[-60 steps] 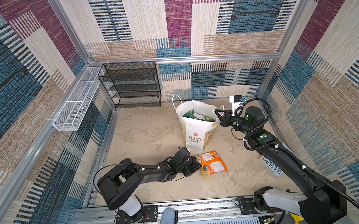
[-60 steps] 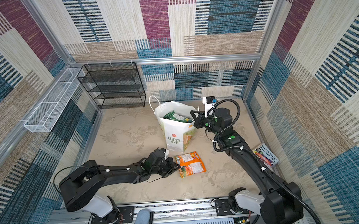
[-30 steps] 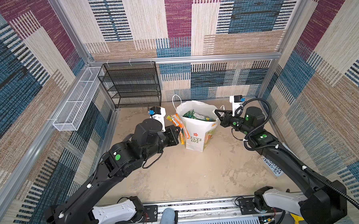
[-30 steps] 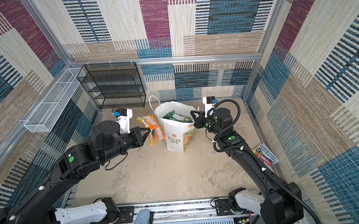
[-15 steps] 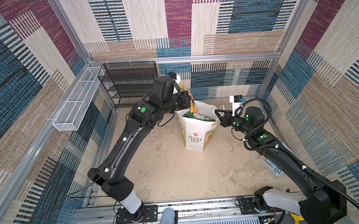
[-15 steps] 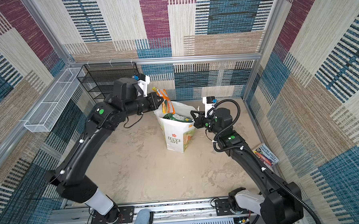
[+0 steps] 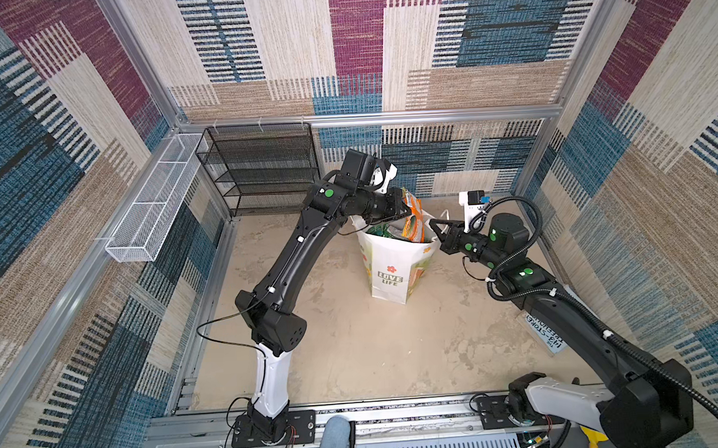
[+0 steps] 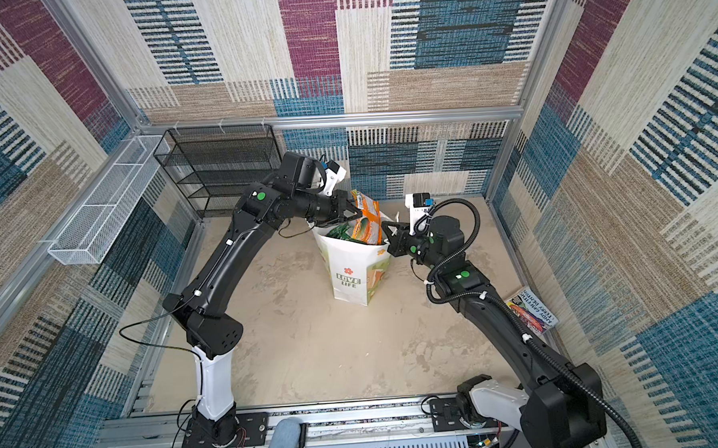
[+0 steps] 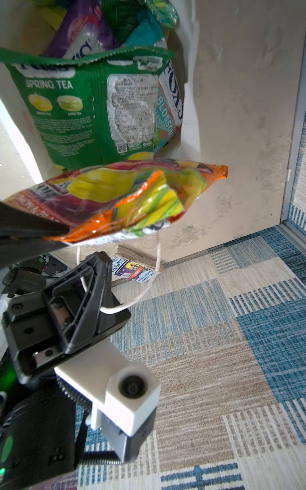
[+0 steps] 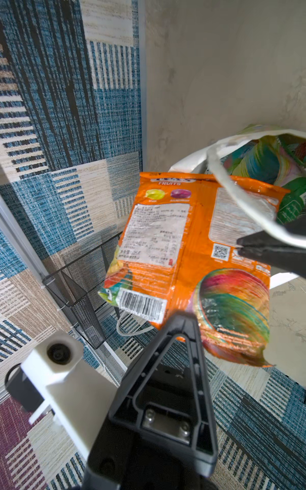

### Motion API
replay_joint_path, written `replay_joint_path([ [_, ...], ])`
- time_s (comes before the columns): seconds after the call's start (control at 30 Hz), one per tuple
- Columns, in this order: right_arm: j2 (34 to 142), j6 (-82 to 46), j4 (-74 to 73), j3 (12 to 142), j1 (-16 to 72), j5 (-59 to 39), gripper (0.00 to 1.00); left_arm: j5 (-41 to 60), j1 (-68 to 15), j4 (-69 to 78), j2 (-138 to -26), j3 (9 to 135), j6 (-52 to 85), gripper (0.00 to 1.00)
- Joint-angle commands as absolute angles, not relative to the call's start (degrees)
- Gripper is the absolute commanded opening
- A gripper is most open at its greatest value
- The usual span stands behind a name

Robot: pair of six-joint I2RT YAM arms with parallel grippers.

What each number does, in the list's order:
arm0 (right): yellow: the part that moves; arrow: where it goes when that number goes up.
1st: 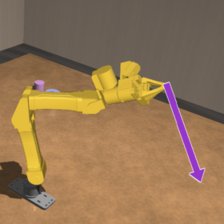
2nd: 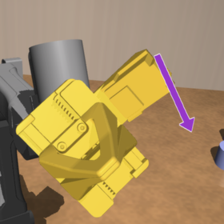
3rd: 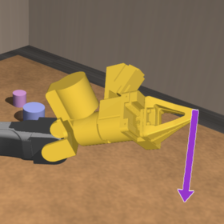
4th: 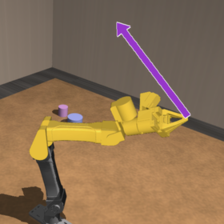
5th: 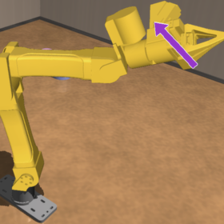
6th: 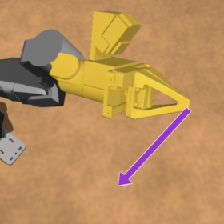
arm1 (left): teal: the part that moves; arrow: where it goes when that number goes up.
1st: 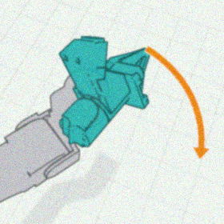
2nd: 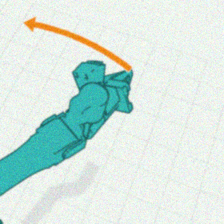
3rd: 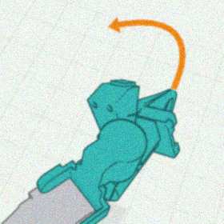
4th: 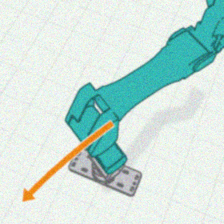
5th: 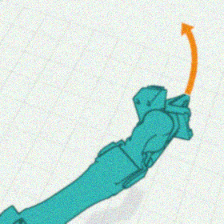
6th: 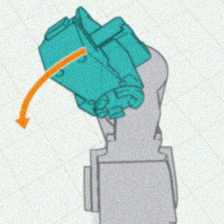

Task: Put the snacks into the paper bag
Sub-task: 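Lift the orange packet with the left gripper over the bag opening, then lower the orange packet into the bag and open the left gripper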

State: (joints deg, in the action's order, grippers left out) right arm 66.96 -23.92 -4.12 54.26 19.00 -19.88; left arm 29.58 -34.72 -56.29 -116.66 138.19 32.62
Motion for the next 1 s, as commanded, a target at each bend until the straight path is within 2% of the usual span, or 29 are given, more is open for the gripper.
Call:
replay_joint_path([
  [0.0, 67.19, -23.88, -5.57, 54.2, 18.99, -19.91, 0.01, 32.65, -34.8, -56.06, -115.52, 136.24, 31.21, 0.0],
  [0.07, 67.15, -23.85, -5.52, 54.14, 18.99, -19.82, 0.01, 35.16, -34.87, -56.07, -114.29, 135.08, 30.92, 0.0],
  [0.4, 67.78, -24.17, -5.71, 54.23, 19.07, -20.77, 0.02, 33.73, -35.36, -54.45, -107.61, 128.47, 29.42, 0.0],
  [0.77, 67.48, -24.07, -5.45, 54.23, 18.98, -20.47, 0.02, 34.84, -35.33, -54.14, -109.8, 126.36, 31.18, 0.0],
  [0.97, 67.35, -24.08, -5.47, 54.23, 19.06, -20.49, 0.01, 37.65, -33.58, -54.7, -114.25, 130.02, 33.54, 0.0],
])
